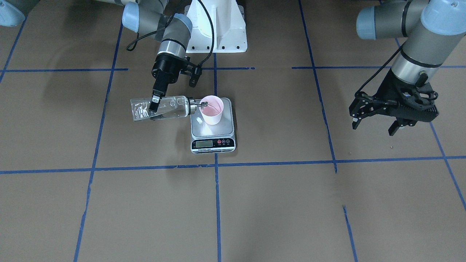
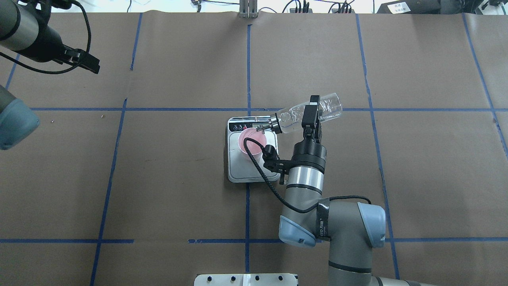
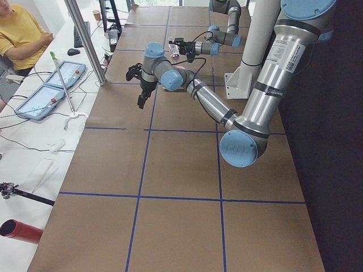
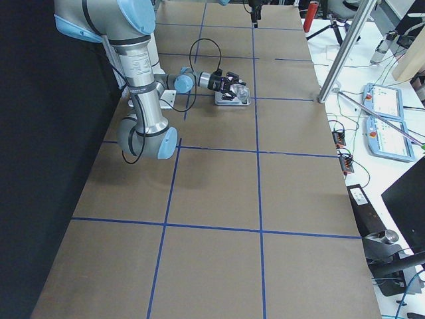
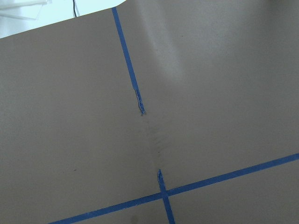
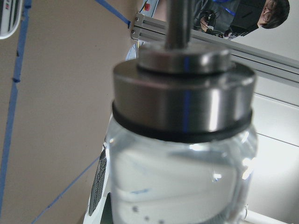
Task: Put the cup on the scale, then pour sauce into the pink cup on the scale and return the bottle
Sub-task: 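Tilt the dispenser spout over the pink cup with the right gripper, then turn the dispenser upright and carry it back with the right gripper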
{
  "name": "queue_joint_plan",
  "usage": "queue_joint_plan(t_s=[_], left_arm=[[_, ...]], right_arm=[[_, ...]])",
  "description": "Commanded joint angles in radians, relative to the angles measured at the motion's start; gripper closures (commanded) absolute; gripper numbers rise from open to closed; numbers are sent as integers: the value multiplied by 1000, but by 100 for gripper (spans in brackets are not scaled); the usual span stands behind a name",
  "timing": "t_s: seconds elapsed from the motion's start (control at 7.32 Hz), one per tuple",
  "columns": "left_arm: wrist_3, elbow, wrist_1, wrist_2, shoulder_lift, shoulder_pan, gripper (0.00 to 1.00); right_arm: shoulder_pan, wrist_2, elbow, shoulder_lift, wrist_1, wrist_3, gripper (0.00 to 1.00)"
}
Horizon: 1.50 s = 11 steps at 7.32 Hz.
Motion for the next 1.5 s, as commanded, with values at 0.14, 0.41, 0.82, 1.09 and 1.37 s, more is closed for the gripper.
queue_joint_plan(t_s=[0.14, 0.41, 0.82, 1.09, 1.37], left_arm=[[0, 0, 0, 0, 0, 0, 2], [0, 0, 0, 0, 0, 0, 2], [-3, -5, 2, 0, -3, 0, 1], [-5, -6, 2, 0, -5, -1, 1], [-3, -6, 2, 0, -5, 0, 1]], right_arm=[[4, 8, 46, -6, 1, -3, 100], [1, 17, 87, -51, 10, 14, 100], [-19, 69, 89, -65, 12, 354, 100], [-27, 137, 98, -53, 33, 729, 100], [-55, 184, 89, -84, 217, 922, 100]])
